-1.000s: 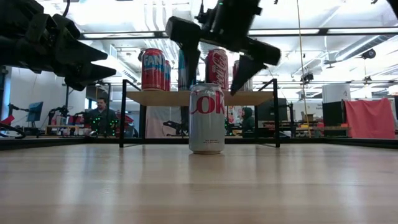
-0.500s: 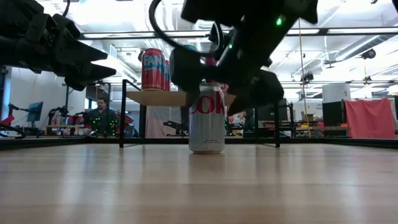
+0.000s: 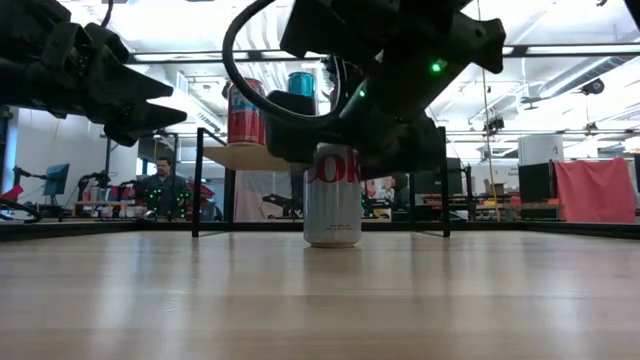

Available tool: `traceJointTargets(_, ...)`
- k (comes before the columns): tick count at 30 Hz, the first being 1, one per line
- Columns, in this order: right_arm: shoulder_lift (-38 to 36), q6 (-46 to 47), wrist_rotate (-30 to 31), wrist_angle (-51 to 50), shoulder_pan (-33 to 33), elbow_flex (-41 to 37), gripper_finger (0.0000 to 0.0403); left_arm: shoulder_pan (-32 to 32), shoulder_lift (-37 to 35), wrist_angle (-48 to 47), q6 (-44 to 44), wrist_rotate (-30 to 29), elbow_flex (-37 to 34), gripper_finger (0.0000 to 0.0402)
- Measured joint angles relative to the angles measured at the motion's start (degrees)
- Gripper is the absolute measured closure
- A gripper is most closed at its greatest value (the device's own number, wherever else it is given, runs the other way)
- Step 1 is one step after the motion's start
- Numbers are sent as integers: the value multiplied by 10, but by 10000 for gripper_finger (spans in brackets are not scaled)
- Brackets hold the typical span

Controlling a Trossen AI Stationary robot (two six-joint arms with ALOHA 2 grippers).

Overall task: Place canned beverage on shelf
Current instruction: Put the red and silver soda can on the shelf aligned with the other red and silver soda can

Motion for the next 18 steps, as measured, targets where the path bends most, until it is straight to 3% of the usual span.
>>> traceJointTargets(7,5,61,48,2,0,0,12,0,0,0,0,0,0,127)
traceJointTargets(15,34,93,66,30,3,0,98,0,2,0,0,0,0,127)
traceJointTargets(18,43,69,73,51,4,0,106,0,2,0,0,0,0,127)
